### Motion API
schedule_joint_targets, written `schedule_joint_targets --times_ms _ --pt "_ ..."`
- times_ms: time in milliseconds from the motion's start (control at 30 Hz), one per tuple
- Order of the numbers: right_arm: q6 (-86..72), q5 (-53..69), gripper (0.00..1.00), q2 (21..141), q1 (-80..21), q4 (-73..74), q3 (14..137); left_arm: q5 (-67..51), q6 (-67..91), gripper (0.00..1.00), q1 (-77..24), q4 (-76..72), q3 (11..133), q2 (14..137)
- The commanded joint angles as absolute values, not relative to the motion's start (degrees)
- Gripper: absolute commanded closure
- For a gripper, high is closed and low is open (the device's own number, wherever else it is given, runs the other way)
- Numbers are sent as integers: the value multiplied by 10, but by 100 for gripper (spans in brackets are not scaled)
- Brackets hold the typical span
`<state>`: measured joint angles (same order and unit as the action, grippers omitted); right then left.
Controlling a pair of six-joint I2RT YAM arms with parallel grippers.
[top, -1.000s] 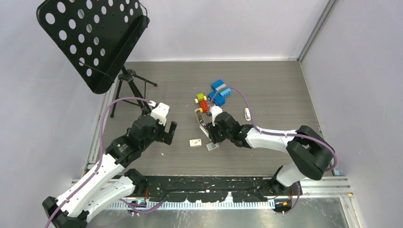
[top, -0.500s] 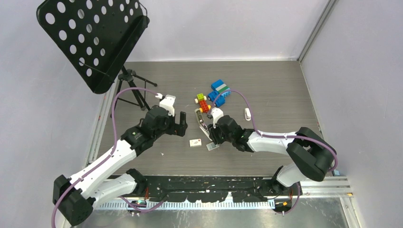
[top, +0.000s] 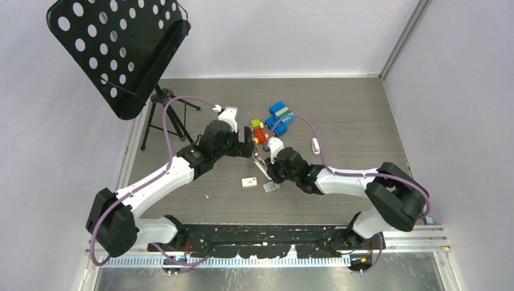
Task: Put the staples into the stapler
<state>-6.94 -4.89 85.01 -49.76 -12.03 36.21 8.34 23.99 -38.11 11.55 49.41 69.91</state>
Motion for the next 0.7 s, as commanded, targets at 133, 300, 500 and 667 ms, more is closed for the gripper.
schedule_joint_targets --times_ms 133,300,500,667 --pt "-55 -48 72 854 -501 -144 365 72 270 1 -371 40 550 762" --pt "-50 -49 72 856 -503 -140 366 62 296 3 -359 23 553 789" --pt "-47 -50 72 855 -506 -139 366 42 314 9 -350 14 560 815" --pt "-45 -50 73 854 -508 -139 365 30 331 14 -345 3 560 837"
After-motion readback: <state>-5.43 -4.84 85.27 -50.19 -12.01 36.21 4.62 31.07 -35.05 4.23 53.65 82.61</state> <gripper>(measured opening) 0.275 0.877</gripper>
